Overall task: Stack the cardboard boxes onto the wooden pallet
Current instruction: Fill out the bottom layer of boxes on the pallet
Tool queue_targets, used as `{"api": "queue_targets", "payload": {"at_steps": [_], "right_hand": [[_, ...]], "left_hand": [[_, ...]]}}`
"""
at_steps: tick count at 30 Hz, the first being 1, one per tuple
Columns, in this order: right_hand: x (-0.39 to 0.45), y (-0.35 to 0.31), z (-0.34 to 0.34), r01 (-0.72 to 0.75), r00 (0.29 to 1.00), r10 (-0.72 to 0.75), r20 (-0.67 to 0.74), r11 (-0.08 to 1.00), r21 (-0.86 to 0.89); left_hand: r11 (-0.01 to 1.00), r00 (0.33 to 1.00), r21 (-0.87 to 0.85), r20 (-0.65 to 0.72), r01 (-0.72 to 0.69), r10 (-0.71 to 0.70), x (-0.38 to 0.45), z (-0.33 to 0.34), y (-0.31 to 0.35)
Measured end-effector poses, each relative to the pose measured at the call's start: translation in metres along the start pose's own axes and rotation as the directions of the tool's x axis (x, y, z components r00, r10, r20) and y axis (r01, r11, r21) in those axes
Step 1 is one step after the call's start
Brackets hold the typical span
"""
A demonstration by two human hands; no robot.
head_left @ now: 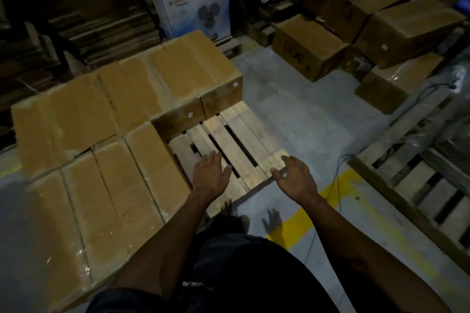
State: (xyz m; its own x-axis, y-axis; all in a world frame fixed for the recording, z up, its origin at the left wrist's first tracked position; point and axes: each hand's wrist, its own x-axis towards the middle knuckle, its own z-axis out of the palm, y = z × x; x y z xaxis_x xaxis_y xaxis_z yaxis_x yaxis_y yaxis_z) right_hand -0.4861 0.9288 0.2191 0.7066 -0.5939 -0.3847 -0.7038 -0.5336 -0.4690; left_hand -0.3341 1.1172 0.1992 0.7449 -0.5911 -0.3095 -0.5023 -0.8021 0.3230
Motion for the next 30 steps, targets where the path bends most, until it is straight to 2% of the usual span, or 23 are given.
{"api": "queue_targets", "payload": {"at_steps": [7, 13, 20, 27, 30], "right_hand": [[0.075, 0.024, -0.053, -0.123, 0.989, 0.128, -0.077, 0.991, 0.06], [0.133, 0.072, -0.097, -0.206, 0.97, 0.219, -0.109, 0.972, 0.115], [0.243, 0.165, -0.178, -0.201, 0.972, 0.213, -0.103, 0.972, 0.118], [0.341, 0.233, -0.315, -0.155, 0.985, 0.157, -0.075, 0.987, 0.044], [0.379, 0.25, -0.367, -0.132, 0.985, 0.136, -0.102, 0.99, 0.047]], "left_hand": [[0.987, 0.988, 0.055, 0.053, -0.151, 0.148, 0.109, -0.031, 0.067], [0.966, 0.971, 0.122, 0.112, -0.227, 0.213, 0.182, -0.027, 0.139], [0.969, 0.978, 0.144, 0.097, -0.2, 0.187, 0.281, 0.002, 0.256], [0.987, 0.992, 0.093, 0.008, -0.128, 0.128, 0.361, -0.007, 0.393], [0.985, 0.989, 0.094, -0.019, -0.148, 0.15, 0.396, -0.02, 0.439]]}}
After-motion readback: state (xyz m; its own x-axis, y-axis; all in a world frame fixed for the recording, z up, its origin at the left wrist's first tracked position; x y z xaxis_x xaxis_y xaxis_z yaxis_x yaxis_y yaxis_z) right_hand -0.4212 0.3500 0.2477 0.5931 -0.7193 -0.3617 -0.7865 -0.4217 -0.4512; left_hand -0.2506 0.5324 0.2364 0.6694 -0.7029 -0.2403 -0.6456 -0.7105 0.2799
